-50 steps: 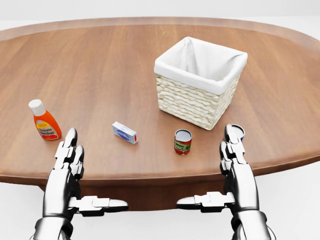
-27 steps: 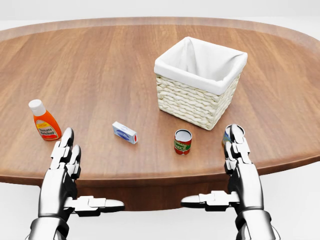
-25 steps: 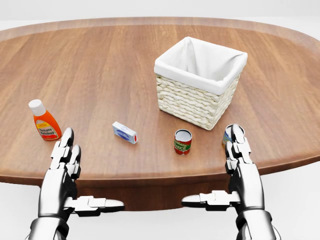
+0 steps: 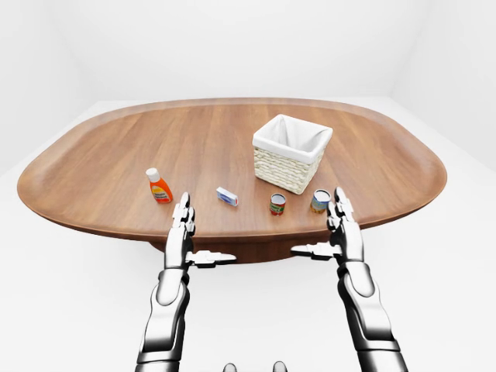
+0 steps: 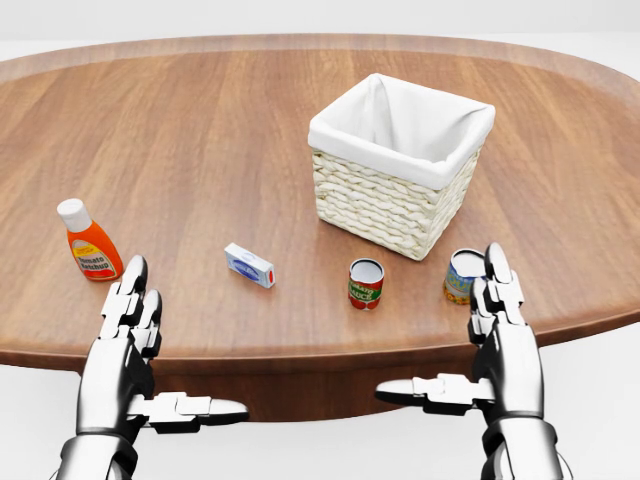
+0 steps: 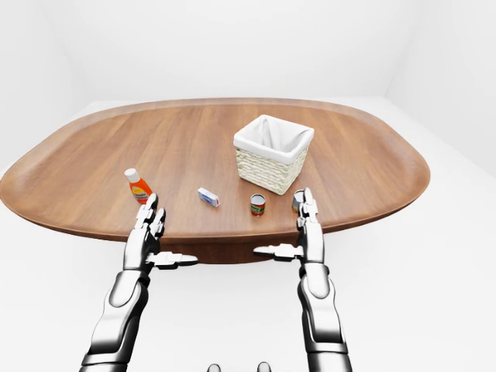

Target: Pick up the alphabet soup and the cream cheese box, and put them in the basket.

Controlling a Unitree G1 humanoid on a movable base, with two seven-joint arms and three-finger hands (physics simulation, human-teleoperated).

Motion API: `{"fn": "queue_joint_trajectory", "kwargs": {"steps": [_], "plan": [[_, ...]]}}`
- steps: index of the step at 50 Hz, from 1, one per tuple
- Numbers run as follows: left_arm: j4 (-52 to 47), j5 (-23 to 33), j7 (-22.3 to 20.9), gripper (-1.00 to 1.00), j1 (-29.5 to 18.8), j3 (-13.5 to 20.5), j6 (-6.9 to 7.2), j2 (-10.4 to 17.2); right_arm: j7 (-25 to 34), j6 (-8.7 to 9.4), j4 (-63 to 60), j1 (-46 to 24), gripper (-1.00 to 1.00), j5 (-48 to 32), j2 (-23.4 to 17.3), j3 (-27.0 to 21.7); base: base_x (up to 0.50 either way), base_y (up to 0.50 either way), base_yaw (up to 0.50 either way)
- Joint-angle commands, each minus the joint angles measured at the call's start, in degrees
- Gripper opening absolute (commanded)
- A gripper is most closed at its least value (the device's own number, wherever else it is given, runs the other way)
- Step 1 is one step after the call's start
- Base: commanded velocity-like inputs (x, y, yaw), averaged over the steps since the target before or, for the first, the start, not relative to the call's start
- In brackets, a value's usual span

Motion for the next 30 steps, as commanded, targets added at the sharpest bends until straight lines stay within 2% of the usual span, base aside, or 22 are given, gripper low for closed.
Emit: {"fn": "queue_joint_trajectory", "kwargs": {"steps": [1,7,13,15,20,22,27,30], "plan": [[0.5,-0.1,-0.1,1.0,-0.1,0.1,-0.44,0.0,-0.5,0.06,-0.1,0.0,1.0,0.7,0.0,-0.3,0.0,0.0,0.0],[-0.4,-0.1,0.0,1.0,0.1,0.0,0.42,0.0,-0.5,-0.07,0.5,-0.3,1.0,0.9,-0.1,-0.4,0.0,0.0,0.0],[-0.2,-0.1,0.0,1.0,0.0,0.0,0.31,0.0,-0.5,0.05,0.3,-0.3,1.0,1.1,-0.1,-0.4,0.0,0.0,0.0],[0.1,-0.1,0.0,1.0,-0.1,0.1,0.12,0.0,-0.6,0.48,-0.2,-0.2,1.0,1.1,-0.1,-0.4,0.0,-0.16,0.0],[0.7,-0.2,0.0,1.0,-0.4,0.1,-0.2,0.1,-0.6,-0.25,0.9,-0.5,1.0,1.1,-0.2,-0.5,0.0,-0.19,0.0],[0.8,-0.2,0.0,1.0,-0.4,0.1,-0.25,0.1,-0.7,0.54,0.1,-0.3,1.0,1.0,-0.2,-0.3,0.0,-0.27,0.0],[-0.2,-0.1,0.0,1.0,0.0,0.0,0.35,0.0,-0.7,-0.22,1.1,-0.5,1.0,0.6,-0.2,-0.3,0.0,-0.32,0.0],[-0.5,-0.1,0.0,1.0,0.0,-0.1,0.6,0.0,-0.7,0.39,0.2,-0.2,1.0,0.7,-0.2,-0.2,0.0,-0.32,0.0]]}}
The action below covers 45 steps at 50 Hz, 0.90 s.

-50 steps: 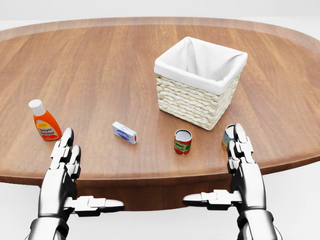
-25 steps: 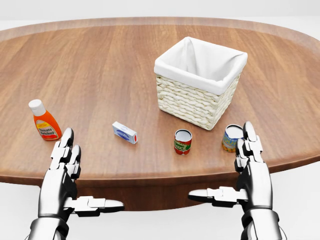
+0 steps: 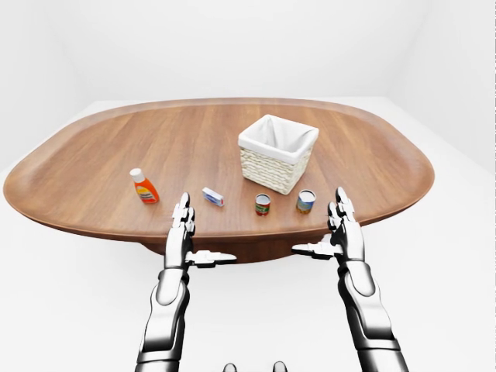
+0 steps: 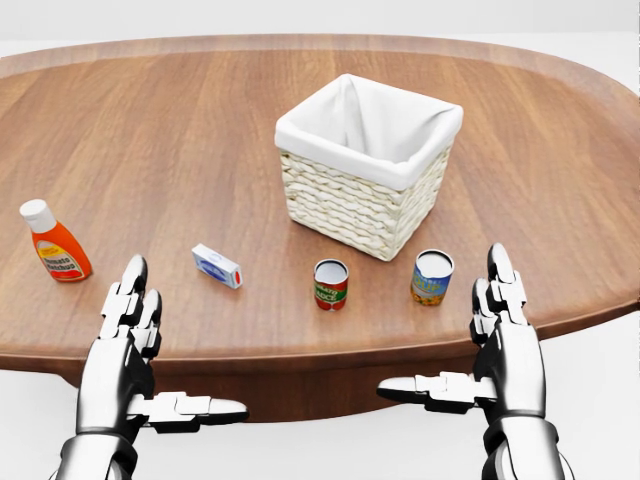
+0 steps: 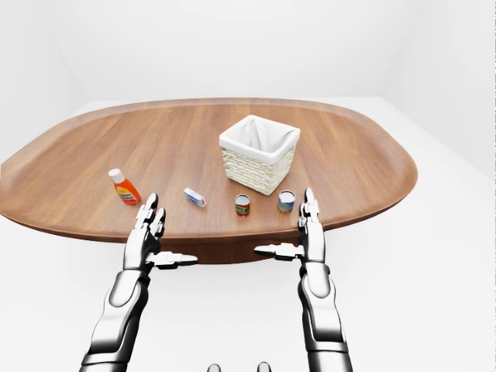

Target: Pick up the alphabet soup and the cream cheese box, and put them in the basket.

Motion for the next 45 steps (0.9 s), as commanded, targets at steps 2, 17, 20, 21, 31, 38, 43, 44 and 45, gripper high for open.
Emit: {"fn": "queue_joint_trajectory", "kwargs": {"steps": [2,17,20,21,31,38,43,44,45], "plan": [[-0.4,0.0,0.0,1.0,0.1,-0.1,0.34,0.0,-0.1,0.12,0.0,0.0,1.0,-0.2,0.0,0.1,0.0,-0.32,0.0],[-0.6,0.0,0.0,1.0,0.2,-0.1,0.41,-0.1,-1.1,-0.41,-0.1,0.0,1.0,-0.9,0.0,-0.1,0.0,-0.16,0.0],[-0.7,0.0,0.0,1.0,0.2,-0.1,0.54,-0.1,-2.1,-0.4,-0.5,0.0,1.0,-1.0,0.1,-0.5,0.0,0.0,0.0],[-0.7,0.0,0.0,1.0,0.2,-0.1,0.53,-0.1,-2.7,-0.43,-0.6,-0.1,1.0,-1.2,0.0,-0.7,0.0,0.0,0.0],[-0.9,0.0,0.0,1.0,0.2,-0.1,0.69,-0.1,-8.3,-1.4,-0.8,-0.7,1.0,0.6,-0.2,-3.5,0.0,0.0,0.0],[-0.9,0.1,0.0,1.0,0.2,-0.2,0.91,-0.1,-11.9,-0.95,-0.9,-1.2,1.0,1.5,-0.8,-4.8,0.0,0.0,0.0],[-0.8,0.1,0.0,1.0,0.1,-0.2,0.81,-0.1,-15.7,-0.94,-0.3,-1.7,1.0,0.8,-1.2,-5.9,0.0,0.0,0.0],[-0.6,0.1,0.0,1.0,0.0,-0.1,0.66,-0.1,-16.3,-1.27,-0.3,-1.7,1.0,0.8,-1.3,-6.1,0.0,0.0,0.0],[-0.5,0.1,0.0,1.0,0.0,-0.1,0.62,-0.1,-16.3,-1.71,-0.4,-1.7,1.0,0.9,-1.4,-6.1,0.0,0.0,0.0]]}}
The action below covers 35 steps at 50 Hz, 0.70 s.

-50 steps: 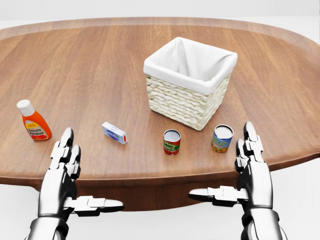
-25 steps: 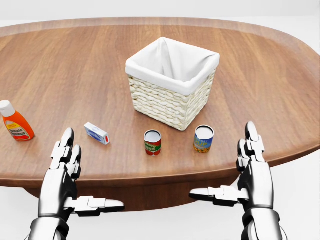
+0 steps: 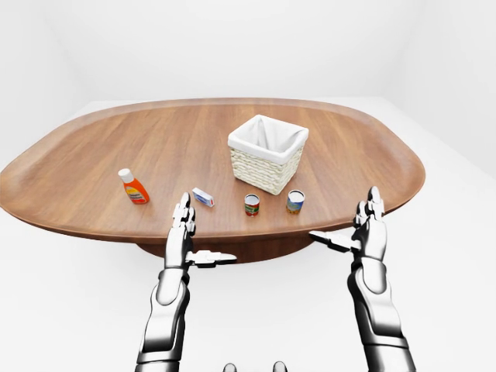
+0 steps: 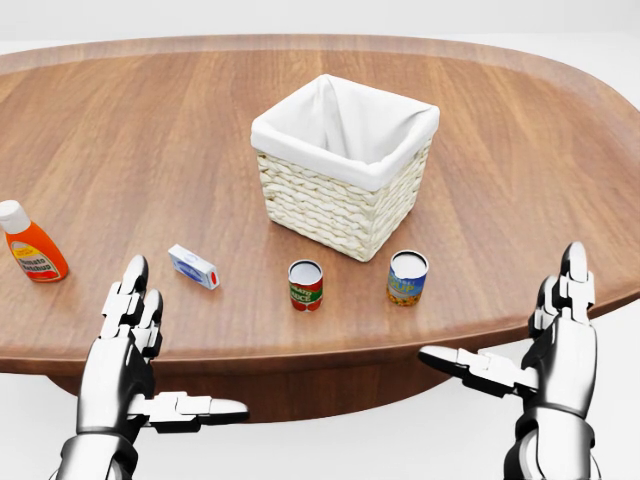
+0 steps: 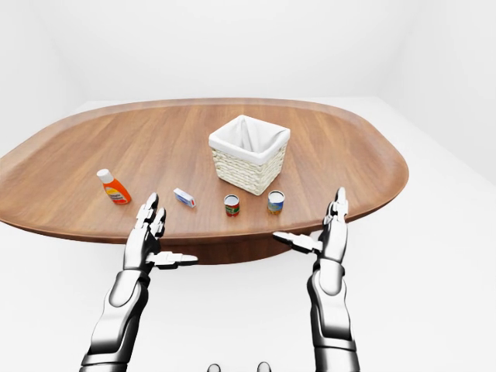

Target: Pick up the alphabet soup and the cream cheese box, and put them in the basket.

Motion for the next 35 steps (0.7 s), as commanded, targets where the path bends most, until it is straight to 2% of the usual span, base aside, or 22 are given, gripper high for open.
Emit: {"fn": "queue_joint_trajectory", "kwargs": {"steps": [1,7,8,11,12,13,17,23,25,28,31,32,35], "plan": [[0.4,0.0,0.0,1.0,-0.2,0.0,-0.16,0.0,-5.8,-0.62,0.0,-0.5,1.0,0.2,-0.7,-2.0,0.0,0.0,0.0],[0.7,0.0,-0.1,1.0,-0.3,0.0,-0.36,0.0,-10.1,-0.25,-0.1,-0.8,1.0,0.6,-1.0,-3.7,0.0,0.0,0.0],[0.8,0.0,-0.1,1.0,-0.3,0.1,-0.53,0.1,-11.7,-0.79,0.8,-1.3,1.0,-0.1,-1.1,-4.0,0.0,0.0,0.0],[0.8,0.0,-0.1,1.0,-0.2,0.0,-0.66,0.1,-13.0,-0.65,0.1,-1.1,1.0,0.5,-1.3,-4.4,0.0,0.0,0.0],[0.8,0.0,-0.1,1.0,-0.2,0.0,-0.64,0.1,-17.3,-0.17,-0.6,-1.1,1.0,-0.8,-1.2,-6.2,0.0,0.0,0.0],[0.7,0.0,-0.1,1.0,-0.2,0.0,-0.53,0.1,-17.3,-0.78,-1.3,-0.8,1.0,-0.5,-1.4,-6.6,0.0,0.0,0.0],[0.8,0.0,-0.2,1.0,-0.2,0.1,-0.59,0.1,-17.3,-0.92,-3.9,0.4,1.0,-0.7,-1.3,-7.7,0.0,0.0,0.0],[0.9,0.0,-0.1,1.0,-0.3,0.1,-0.62,0.1,-17.3,-0.39,-4.6,0.6,1.0,-0.2,-1.3,-7.8,0.0,0.0,0.0],[0.9,0.0,-0.1,1.0,-0.3,0.1,-0.58,0.1,-17.3,-1.22,-6.5,1.6,1.0,-1.5,-1.2,-8.4,0.0,0.0,0.0],[1.0,0.0,-0.1,1.0,-0.3,0.0,-0.53,0.1,-17.3,-0.77,-8.4,2.5,1.0,-1.5,-0.8,-9.2,0.0,0.0,0.0],[0.6,0.1,-0.1,1.0,-0.2,0.0,-0.2,0.1,-17.3,-1.15,-7.2,2.0,1.0,-0.7,-0.9,-9.8,0.0,0.0,0.0],[0.6,0.1,-0.1,1.0,-0.2,0.0,-0.21,0.1,-17.3,-0.56,-7.2,1.9,1.0,-0.6,-0.9,-9.8,0.0,0.0,0.0],[0.4,0.1,-0.1,1.0,-0.1,0.0,-0.03,0.0,-17.3,-0.88,-6.9,1.9,1.0,-0.8,-1.0,-9.7,0.0,0.0,0.0]]}}
